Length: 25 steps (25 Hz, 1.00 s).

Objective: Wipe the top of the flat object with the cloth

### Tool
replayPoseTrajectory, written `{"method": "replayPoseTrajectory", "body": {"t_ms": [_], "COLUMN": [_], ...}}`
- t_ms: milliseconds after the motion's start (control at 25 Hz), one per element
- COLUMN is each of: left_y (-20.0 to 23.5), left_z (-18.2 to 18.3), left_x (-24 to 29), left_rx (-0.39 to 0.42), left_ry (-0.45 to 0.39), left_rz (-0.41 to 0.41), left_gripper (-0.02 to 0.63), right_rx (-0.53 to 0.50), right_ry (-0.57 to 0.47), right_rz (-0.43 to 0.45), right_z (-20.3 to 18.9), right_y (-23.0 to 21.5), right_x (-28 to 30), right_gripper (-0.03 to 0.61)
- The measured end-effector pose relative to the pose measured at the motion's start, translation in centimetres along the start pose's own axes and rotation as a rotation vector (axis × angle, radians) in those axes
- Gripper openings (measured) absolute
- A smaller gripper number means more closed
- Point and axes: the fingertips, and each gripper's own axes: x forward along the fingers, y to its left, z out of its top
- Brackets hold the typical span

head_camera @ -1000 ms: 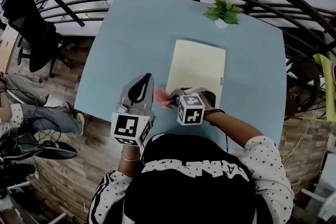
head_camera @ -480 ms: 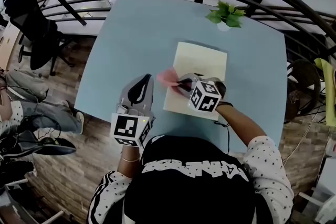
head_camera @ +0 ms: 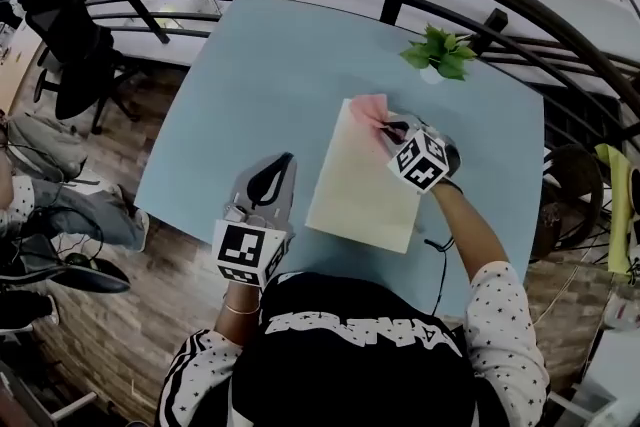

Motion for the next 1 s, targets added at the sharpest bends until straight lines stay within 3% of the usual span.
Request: {"method": "replayPoseTrajectory", "body": {"t_ms": [320, 560, 800, 1000], "left_y": [1.1, 0.9, -0.3, -0.5], "left_z": [-0.4, -0.5, -0.2, 0.1], "left_x": [1.2, 1.7, 1.9, 1.6], "left_rx": [-0.012, -0.008, 0.000, 0.002], "left_ry": [0.029, 0.032, 0.032, 0.024], "left_rz": [0.017, 0.008, -0.014, -0.021], "left_gripper": [0.000, 0.000, 0.000, 0.000], "right_rx": [-0.036, -0.069, -0.198, -0.191], "right_ry": [0.083, 0.123, 0.147, 0.142], "right_rz": [-0.014, -0.003, 0.000, 0.000], "right_z": [-2.3, -3.3, -3.0, -2.8], "right_y": [-2.5, -1.7, -0.8, 0.1], "right_x": [2.5, 3.8, 3.4, 3.0], "right_gripper": [0.018, 0.012, 0.006, 0.006]}}
